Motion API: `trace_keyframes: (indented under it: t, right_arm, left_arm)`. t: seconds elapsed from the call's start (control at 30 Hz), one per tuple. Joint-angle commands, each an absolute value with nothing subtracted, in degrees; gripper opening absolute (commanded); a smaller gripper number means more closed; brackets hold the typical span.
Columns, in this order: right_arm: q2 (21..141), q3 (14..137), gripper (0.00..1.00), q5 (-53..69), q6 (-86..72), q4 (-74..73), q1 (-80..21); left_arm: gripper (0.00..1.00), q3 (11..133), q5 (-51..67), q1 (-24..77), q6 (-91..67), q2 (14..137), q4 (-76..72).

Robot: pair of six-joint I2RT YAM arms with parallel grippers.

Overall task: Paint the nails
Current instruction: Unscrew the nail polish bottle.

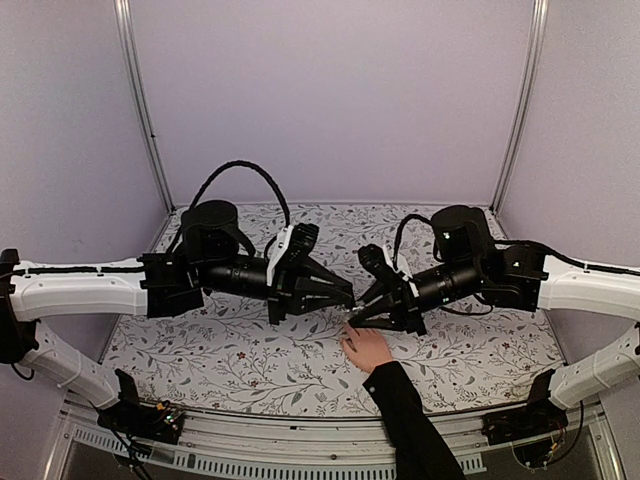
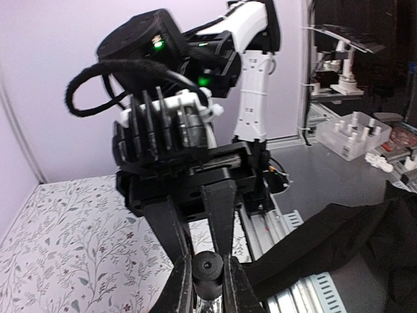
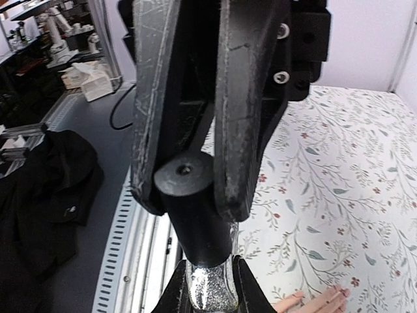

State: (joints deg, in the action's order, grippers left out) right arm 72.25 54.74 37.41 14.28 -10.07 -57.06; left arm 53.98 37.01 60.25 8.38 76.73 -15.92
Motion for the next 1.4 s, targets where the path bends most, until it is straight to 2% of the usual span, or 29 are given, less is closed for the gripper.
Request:
trace_keyframes:
  t: [0.0, 0.37, 0.7, 0.77, 0.87, 0.93, 1.1, 1.37]
  right_arm:
    - [71.28, 55.17, 0.0, 20.16, 10.63, -4.28, -57.48]
    - [74.08, 56.98, 0.0, -2.76, 8.12, -2.15, -57.5]
    - [74.53, 55.86, 0.0, -1.84, 7.69, -0.53, -57.48]
    - [73.75, 55.01, 0.0, -1.04, 7.82, -0.53, -57.48]
    - [72.81, 53.97, 0.0, 1.61, 7.97, -0.53, -57.38]
    - [72.29, 53.22, 0.0, 3.04, 7.96, -0.53, -57.39]
    - [71.67, 51.68, 0.0, 6.95, 8.43, -0.9, -57.22]
    - [71.88, 50.45, 0.0, 17.21, 9.56, -3.1, -56.78]
  left_arm:
    - [0.0, 53.6, 26.84, 61.1, 5.56, 77.73, -19.79]
    - [0.0, 54.76, 7.15, 62.14, -5.0, 82.77, -25.06]
    - [0.0, 54.91, 1.43, 63.79, -6.94, 84.16, -26.72]
    - [0.05, 54.93, 1.96, 63.58, -6.59, 83.49, -25.72]
    - [0.24, 54.64, 4.29, 62.97, -6.19, 82.06, -24.34]
    - [0.33, 54.29, 6.85, 62.44, -5.52, 80.93, -23.38]
    - [0.48, 53.71, 17.22, 60.13, -3.15, 78.17, -19.5]
    - [0.49, 56.24, 26.18, 57.53, 3.75, 76.88, -8.47]
